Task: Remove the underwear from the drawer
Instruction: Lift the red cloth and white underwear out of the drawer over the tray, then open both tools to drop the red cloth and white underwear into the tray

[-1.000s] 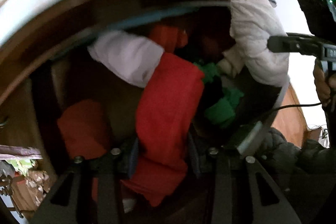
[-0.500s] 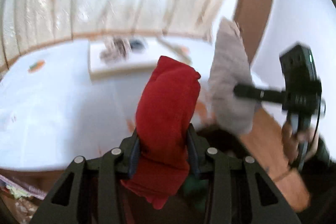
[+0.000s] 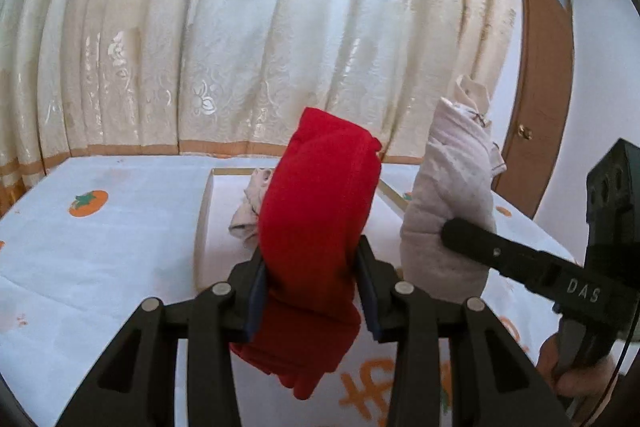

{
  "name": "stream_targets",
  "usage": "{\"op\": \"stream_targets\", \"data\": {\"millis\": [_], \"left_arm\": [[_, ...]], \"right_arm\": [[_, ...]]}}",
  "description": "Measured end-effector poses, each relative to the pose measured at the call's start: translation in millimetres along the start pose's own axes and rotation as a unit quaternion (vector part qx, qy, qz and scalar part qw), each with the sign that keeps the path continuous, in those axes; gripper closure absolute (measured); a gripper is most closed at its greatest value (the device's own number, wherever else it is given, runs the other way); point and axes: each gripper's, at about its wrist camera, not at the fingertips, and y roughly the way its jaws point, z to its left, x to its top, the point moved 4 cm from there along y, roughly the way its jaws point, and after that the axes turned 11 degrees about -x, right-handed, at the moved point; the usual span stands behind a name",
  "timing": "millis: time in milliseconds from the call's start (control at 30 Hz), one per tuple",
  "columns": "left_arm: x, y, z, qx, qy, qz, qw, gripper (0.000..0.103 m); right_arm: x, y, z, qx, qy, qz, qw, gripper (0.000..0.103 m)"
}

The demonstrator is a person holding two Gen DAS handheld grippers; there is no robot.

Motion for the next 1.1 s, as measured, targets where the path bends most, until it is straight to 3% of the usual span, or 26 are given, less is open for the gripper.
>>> {"op": "stream_targets", "data": {"millis": [400,900,1100], "left_arm": [[10.6,35.6,27.3,0.039,-0.03,-0.044,0.9978,0.064],[18.2,64.8,49.2,0.087,-0.016,-0.056,0.9945,0.064],[20.4,69.1,51.4,0.094,-0.012,-0.058,0.9938,0.064]], "right_arm": [[21.0,57.1,-13.2,-0.035,0.008,-0.035,0.999,0.061],[28.2,102.5,-0.5,-0.107,-0.019,-0.055,0.993,0.061],[33.0,109.5,14.7,-0.133,-0.064,-0.076,0.986,0.061]]}}
